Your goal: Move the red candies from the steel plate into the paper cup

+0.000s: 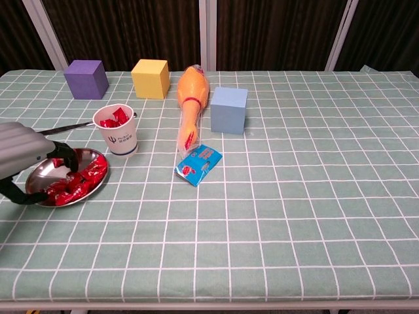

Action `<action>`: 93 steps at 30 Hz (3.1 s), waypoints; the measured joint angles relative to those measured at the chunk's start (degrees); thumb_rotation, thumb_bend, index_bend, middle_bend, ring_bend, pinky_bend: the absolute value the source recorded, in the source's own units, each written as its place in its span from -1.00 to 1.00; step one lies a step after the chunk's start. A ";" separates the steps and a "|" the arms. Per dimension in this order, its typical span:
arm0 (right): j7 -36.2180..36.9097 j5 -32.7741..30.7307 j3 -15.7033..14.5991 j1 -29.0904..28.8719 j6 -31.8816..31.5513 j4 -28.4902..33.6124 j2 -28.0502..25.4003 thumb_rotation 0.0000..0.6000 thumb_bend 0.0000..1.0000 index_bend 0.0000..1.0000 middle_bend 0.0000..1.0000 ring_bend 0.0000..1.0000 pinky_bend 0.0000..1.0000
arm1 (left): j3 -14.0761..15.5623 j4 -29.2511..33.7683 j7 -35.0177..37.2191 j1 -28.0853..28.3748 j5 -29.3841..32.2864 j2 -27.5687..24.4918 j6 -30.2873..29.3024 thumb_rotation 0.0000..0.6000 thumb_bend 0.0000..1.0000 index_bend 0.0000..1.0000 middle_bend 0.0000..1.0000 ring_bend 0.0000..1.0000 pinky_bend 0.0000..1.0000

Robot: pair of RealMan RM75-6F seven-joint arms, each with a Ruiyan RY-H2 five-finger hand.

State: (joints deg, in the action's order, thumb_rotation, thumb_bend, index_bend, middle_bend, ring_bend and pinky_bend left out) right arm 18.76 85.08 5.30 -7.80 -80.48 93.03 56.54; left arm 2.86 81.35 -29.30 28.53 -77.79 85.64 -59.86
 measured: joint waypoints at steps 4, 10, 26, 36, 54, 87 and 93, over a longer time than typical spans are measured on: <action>-0.08 -0.14 0.04 0.08 -0.11 0.06 -0.07 1.00 -0.61 -0.75 -0.53 -0.86 -0.15 | -0.21 -0.65 -0.75 0.12 0.94 0.38 0.92 1.00 -0.42 -0.19 -0.15 0.73 1.00; -0.14 -0.13 0.02 -0.04 0.10 0.09 0.01 1.00 -0.61 -0.75 -0.53 -0.86 -0.15 | -0.54 -1.05 -0.39 0.28 1.12 0.71 1.33 1.00 -0.42 -0.12 -0.09 0.73 1.00; -0.28 -0.51 0.12 -0.07 0.28 0.15 -0.08 1.00 -0.61 -0.75 -0.53 -0.86 -0.15 | -1.20 -5.05 4.36 0.94 0.64 2.53 2.97 1.00 -0.24 0.12 0.16 0.76 1.00; -0.44 -0.58 0.11 -0.02 0.25 0.29 -0.14 1.00 -0.61 -0.75 -0.53 -0.86 -0.15 | -1.24 -8.02 8.33 1.22 -0.74 3.47 3.49 1.00 -0.06 0.29 0.35 0.81 1.00; -0.57 -0.45 0.18 -0.18 0.33 0.40 -0.07 1.00 -0.61 -0.75 -0.53 -0.86 -0.15 | -3.49 -1.71 14.45 1.54 -2.05 -1.81 1.56 1.00 0.02 0.35 0.42 0.83 1.00; 0.54 -1.04 0.23 0.25 0.16 -0.69 0.06 1.00 -0.61 -0.75 -0.53 -0.86 -0.15 | -11.25 0.05 -6.99 15.01 12.93 -0.53 7.22 1.00 -0.18 -0.19 -0.05 0.76 1.00; 0.48 -0.79 0.19 0.29 0.02 -0.48 -0.01 1.00 -0.61 -0.76 -0.53 -0.86 -0.15 | -10.94 1.34 -7.70 14.58 13.26 -0.97 5.01 1.00 -0.22 -0.29 -0.11 0.75 1.00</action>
State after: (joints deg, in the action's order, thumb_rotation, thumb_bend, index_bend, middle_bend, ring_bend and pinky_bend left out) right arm 19.25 84.29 5.49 -7.51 -80.46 92.54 56.53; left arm -8.08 82.69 -37.00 43.10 -64.53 84.67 -54.86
